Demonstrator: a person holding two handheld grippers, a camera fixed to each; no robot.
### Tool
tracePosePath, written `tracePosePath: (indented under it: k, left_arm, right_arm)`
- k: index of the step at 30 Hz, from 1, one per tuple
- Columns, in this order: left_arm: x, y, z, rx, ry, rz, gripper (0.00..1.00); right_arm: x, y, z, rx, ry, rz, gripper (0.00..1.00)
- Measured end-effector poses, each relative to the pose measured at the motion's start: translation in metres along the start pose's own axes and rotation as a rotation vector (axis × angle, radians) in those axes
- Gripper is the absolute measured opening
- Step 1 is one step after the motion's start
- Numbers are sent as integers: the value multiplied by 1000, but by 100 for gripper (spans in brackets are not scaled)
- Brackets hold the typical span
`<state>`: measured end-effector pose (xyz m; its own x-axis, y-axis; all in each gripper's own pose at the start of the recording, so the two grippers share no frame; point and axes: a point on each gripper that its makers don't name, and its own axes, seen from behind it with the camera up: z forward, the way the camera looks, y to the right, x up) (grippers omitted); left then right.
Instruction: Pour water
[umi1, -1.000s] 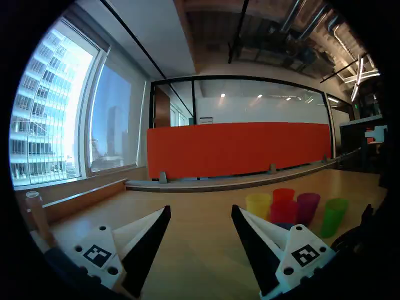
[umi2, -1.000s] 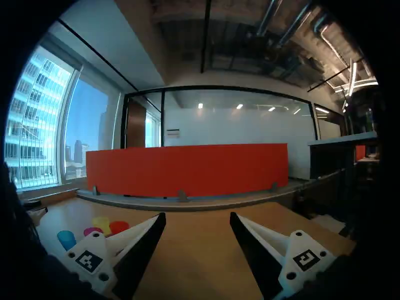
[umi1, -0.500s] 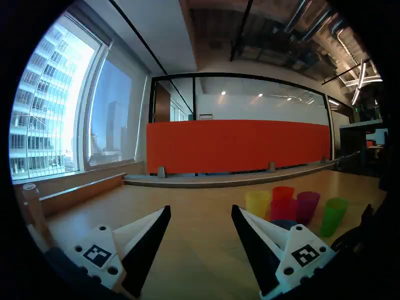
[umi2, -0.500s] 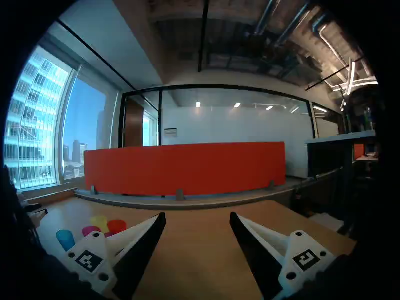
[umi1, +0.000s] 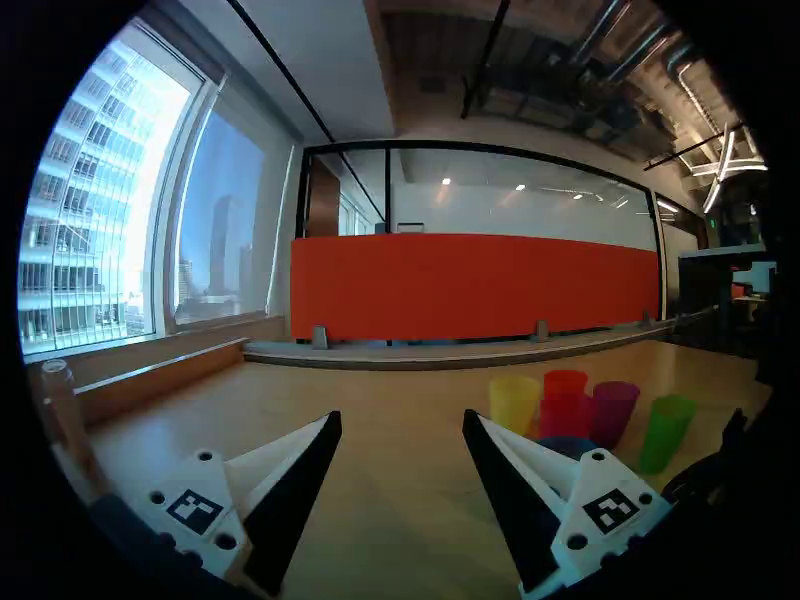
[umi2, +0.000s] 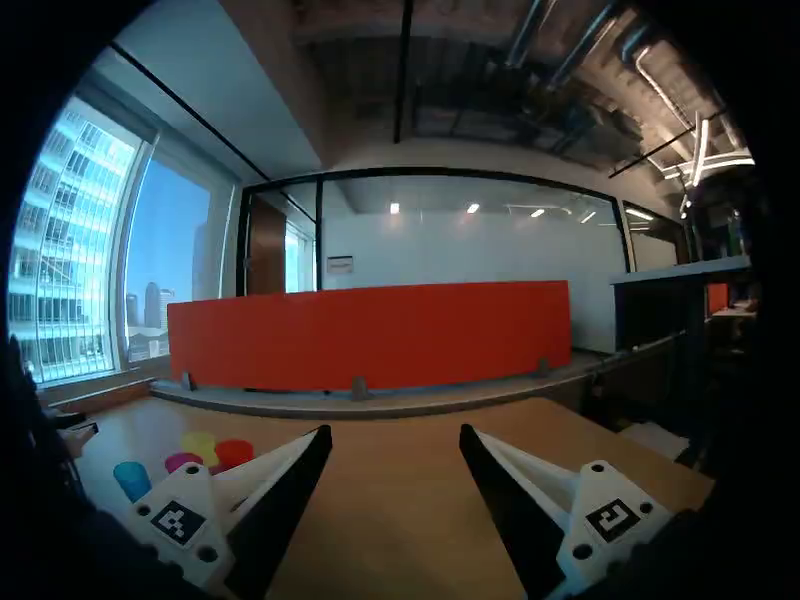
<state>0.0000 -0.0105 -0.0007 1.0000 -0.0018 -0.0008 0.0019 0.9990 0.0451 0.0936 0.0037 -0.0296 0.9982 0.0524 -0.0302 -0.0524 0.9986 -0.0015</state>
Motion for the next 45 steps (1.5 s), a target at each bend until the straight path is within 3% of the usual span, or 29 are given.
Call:
tracePosePath:
  k: [15, 30, 45]
  left_arm:
    - [0, 3, 1, -12, -1, 0, 90]
    - [0, 3, 1, -11, -1, 1, 90]
    - [0, 3, 1, -11, -1, 1, 90]
  right_arm:
    - [0, 8, -4, -5, 8, 6, 99]
    - [7, 7, 2, 27, 48, -34, 99]
    - [-20, -12, 12, 78, 82, -38, 99]
